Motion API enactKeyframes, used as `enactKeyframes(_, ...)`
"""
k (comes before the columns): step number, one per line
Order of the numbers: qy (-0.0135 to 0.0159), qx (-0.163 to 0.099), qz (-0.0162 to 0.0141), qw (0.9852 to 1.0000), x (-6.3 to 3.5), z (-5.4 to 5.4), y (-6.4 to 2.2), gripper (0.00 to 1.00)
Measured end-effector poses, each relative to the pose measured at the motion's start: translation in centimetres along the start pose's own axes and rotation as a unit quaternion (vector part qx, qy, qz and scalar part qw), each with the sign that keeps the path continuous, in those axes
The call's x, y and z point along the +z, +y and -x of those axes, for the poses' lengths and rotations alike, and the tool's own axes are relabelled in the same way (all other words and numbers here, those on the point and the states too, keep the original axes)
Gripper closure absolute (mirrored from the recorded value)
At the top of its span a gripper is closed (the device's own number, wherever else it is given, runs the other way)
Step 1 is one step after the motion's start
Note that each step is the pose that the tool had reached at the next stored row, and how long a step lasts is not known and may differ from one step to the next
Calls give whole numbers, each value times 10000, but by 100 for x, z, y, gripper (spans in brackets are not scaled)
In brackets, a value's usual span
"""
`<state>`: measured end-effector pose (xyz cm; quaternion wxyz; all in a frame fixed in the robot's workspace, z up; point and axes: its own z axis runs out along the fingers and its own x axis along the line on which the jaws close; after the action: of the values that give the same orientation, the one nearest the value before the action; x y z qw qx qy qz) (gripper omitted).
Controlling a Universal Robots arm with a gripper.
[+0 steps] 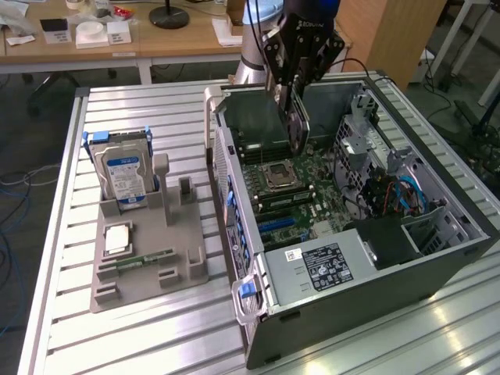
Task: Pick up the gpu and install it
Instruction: 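Pick up the gpu and move the gpu toward the slot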
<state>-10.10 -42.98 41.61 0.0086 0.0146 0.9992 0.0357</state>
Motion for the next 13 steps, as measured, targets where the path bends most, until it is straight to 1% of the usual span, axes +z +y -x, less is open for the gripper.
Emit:
enactKeyframes(4, 0, -1, 0, 10000, 1, 50, 2, 73)
enactKeyframes(10, 0, 0, 0, 10000, 1, 51, 2, 73)
enactKeyframes(13, 0, 0, 1, 10000, 2, 86, 4, 73)
